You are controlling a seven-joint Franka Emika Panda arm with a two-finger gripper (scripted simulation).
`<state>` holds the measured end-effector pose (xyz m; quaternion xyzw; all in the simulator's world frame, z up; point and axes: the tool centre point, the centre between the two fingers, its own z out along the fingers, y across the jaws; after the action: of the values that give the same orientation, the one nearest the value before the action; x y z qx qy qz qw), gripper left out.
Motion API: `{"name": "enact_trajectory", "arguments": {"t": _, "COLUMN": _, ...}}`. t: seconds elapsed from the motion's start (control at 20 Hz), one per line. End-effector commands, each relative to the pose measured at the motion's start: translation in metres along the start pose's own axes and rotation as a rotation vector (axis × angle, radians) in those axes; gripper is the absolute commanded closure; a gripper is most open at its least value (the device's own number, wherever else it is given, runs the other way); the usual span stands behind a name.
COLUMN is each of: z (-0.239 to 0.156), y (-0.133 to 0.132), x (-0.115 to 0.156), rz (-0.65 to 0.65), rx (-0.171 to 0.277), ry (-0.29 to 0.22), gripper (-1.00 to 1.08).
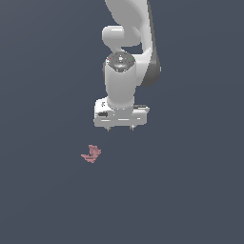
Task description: Pick up the object and move it to a goal position.
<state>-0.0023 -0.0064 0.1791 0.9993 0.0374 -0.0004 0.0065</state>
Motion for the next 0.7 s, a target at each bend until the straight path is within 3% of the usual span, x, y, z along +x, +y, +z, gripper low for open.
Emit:
{"name": "enact_trajectory", "arguments": {"t": 0.0, "z": 0.000, "y": 0.000, "x": 0.000, "rz": 0.000, "rx": 0.000, "ry": 0.000, "gripper": -0.92}}
{"name": "enact_trajectory", "arguments": {"t": 0.65, "z": -0.012, "y": -0.012, "x": 0.004, "rz": -0.025, "rx": 0.013, "ry": 0.008, "gripper": -0.92}}
